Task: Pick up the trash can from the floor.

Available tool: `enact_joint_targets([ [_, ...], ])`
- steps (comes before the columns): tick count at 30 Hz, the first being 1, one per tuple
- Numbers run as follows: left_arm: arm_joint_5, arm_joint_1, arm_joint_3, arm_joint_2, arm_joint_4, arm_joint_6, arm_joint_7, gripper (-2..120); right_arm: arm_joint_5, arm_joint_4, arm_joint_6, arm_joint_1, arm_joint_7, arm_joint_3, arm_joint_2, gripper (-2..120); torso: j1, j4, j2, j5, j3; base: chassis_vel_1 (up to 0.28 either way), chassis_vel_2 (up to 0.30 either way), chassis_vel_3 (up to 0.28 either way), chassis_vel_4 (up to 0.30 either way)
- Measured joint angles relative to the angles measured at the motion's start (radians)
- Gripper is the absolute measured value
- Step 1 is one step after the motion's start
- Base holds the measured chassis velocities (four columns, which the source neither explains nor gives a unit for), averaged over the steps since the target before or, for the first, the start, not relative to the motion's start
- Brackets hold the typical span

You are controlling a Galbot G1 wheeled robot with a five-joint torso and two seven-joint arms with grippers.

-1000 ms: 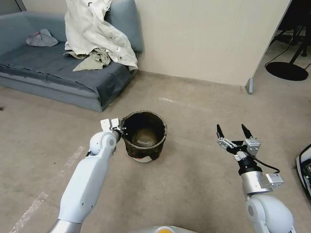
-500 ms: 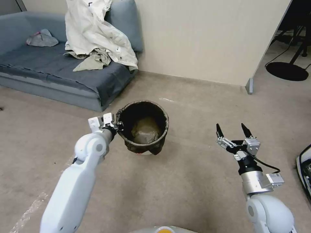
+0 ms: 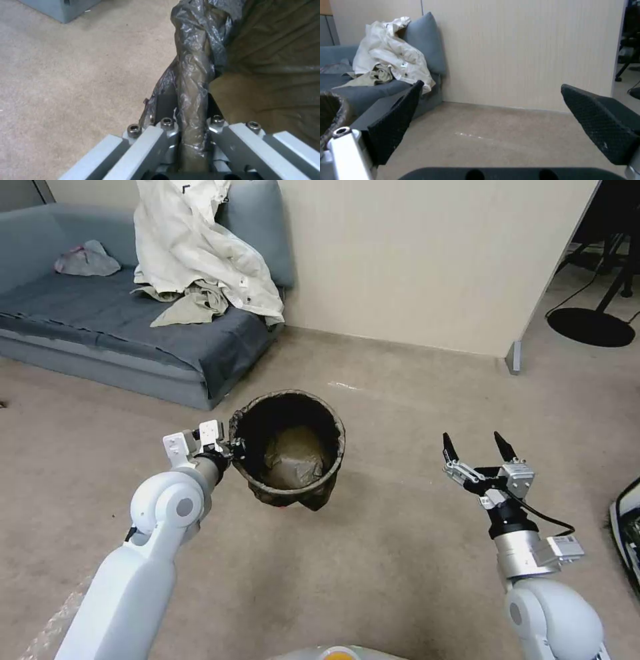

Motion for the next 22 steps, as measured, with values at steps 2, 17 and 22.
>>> enact_joint_targets([
  [2, 0.0, 0.004, -0.002, 0.002, -0.003, 0.0, 0.0, 1, -0.001, 0.003, 0.0, -0.002, -0.001, 0.0, 0.001, 100, 0.0, 0.0, 0.0, 0.0, 0.0, 0.0, 0.0, 0.0, 0.0],
  [17, -0.003, 0.039, -0.024, 0.029, -0.032, -0.001, 0.007, 1, -0.016, 0.028, -0.001, -0.019, -0.002, -0.003, 0.009, 100, 0.0, 0.0001, 0.0, 0.0, 0.0, 0.0, 0.0, 0.0, 0.0],
  [22, -0.005, 0.047, -0.027, 0.032, -0.04, -0.001, 0.009, 1, -0.026, 0.038, -0.005, -0.029, -0.002, -0.006, 0.012, 100, 0.0, 0.0, 0.0, 0.0, 0.0, 0.0, 0.0, 0.0, 0.0],
])
